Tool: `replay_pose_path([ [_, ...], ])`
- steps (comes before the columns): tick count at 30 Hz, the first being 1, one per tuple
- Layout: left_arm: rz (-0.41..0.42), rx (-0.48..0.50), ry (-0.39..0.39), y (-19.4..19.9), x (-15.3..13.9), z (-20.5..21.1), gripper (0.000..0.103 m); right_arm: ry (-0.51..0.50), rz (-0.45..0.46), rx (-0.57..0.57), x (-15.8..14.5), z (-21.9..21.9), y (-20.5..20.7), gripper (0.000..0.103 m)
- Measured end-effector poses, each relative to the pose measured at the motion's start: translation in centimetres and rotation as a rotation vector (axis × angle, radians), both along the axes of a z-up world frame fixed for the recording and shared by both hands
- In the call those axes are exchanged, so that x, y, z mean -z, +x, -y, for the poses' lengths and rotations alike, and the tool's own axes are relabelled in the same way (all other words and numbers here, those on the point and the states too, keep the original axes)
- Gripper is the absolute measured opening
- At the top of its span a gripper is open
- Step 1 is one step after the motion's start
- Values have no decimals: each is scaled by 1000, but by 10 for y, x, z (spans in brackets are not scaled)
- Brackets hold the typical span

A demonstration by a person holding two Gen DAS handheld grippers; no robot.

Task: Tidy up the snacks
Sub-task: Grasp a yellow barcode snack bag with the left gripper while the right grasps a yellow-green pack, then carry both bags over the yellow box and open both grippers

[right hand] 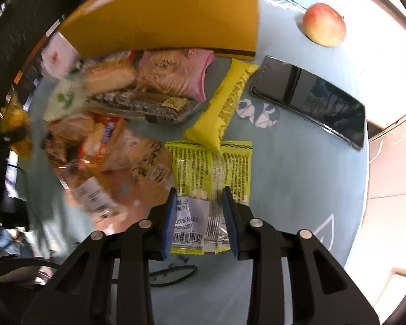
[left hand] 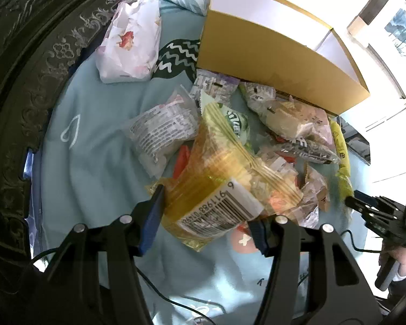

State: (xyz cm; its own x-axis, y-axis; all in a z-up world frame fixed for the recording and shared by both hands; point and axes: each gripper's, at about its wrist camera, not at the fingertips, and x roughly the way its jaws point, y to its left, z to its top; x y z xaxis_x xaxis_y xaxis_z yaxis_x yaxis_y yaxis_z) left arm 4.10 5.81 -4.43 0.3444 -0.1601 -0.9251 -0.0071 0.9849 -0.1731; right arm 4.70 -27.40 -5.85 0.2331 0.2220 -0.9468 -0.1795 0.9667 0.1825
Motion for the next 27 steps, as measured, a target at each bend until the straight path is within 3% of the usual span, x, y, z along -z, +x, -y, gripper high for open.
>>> replay_pose_path([
  [15, 75, 67, -44, 17, -36, 30, 57, 133, 186, -35, -87, 6, 5, 33],
  [22, 167, 66, -92, 54, -74, 52, 57, 169, 336, -70, -134, -2, 48, 33],
  [27, 237, 72, -115, 110, -97, 85, 57, 146, 420, -77, -143, -18, 99, 33],
])
